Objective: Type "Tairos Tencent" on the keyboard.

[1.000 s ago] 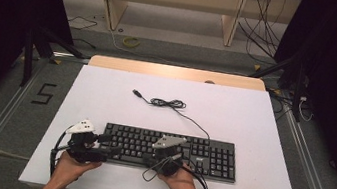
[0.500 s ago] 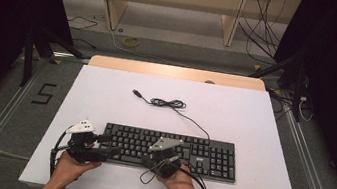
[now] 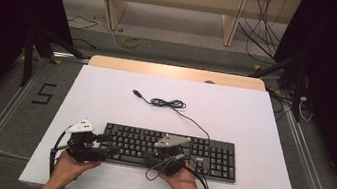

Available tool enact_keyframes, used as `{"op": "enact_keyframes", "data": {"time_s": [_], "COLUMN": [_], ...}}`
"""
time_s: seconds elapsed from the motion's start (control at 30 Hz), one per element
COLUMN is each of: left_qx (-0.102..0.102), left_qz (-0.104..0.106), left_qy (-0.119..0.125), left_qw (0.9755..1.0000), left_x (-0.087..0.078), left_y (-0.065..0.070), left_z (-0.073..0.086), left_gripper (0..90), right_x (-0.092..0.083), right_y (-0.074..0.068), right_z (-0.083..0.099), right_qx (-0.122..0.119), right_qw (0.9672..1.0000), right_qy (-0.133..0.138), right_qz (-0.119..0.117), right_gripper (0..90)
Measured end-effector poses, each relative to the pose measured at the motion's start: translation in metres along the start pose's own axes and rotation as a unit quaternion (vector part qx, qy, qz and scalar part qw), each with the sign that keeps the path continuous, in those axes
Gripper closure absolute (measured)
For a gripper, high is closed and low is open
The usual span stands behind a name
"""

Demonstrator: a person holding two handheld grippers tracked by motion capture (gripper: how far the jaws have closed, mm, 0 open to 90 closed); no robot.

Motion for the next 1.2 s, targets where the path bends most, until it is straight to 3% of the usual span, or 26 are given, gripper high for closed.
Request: {"op": "enact_keyframes", "data": {"time_s": [0.2, 0.5, 0.63, 0.8, 0.93, 1.2], "left_qx": [0.002, -0.006, -0.005, 0.008, 0.013, 0.012], "left_qz": [-0.003, -0.018, -0.023, -0.034, -0.047, -0.06], "left_qy": [-0.001, -0.005, -0.011, -0.027, -0.043, -0.06], "left_qw": [1.0, 0.9998, 0.9997, 0.999, 0.9979, 0.9963], "left_x": [0.0, -0.001, -0.002, -0.001, 0.0, -0.002], "left_y": [-0.002, -0.006, -0.008, -0.007, -0.007, -0.009], "left_z": [0.0, 0.0, 0.0, 0.002, 0.002, 0.002], "left_gripper": [29.0, 31.3, 35.4, 43.7, 57.1, 76.6], "right_x": [-0.005, -0.01, -0.011, -0.01, -0.01, -0.007], "right_y": [0.004, 0.012, 0.015, 0.017, 0.018, 0.022], "right_z": [-0.003, -0.008, -0.012, -0.016, -0.019, -0.025], "right_qx": [0.005, 0.03, 0.033, 0.035, 0.033, 0.03], "right_qw": [1.0, 0.9994, 0.9992, 0.999, 0.9991, 0.9991], "right_qy": [0.008, 0.017, 0.021, 0.022, 0.023, 0.02], "right_qz": [0.001, 0.005, 0.008, 0.014, 0.016, 0.022], "right_gripper": [78.1, 50.7, 44.1, 41.8, 41.5, 46.5]}}
Point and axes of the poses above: each handheld gripper's, and its own axes: x roughly forward along the jaws, z roughly out of its underside, y roughly to its right, the point moved 1 cm from there along x, roughly forward along the jaws, and after that the axes turned 8 degrees about -x, right-handed, at the moved point
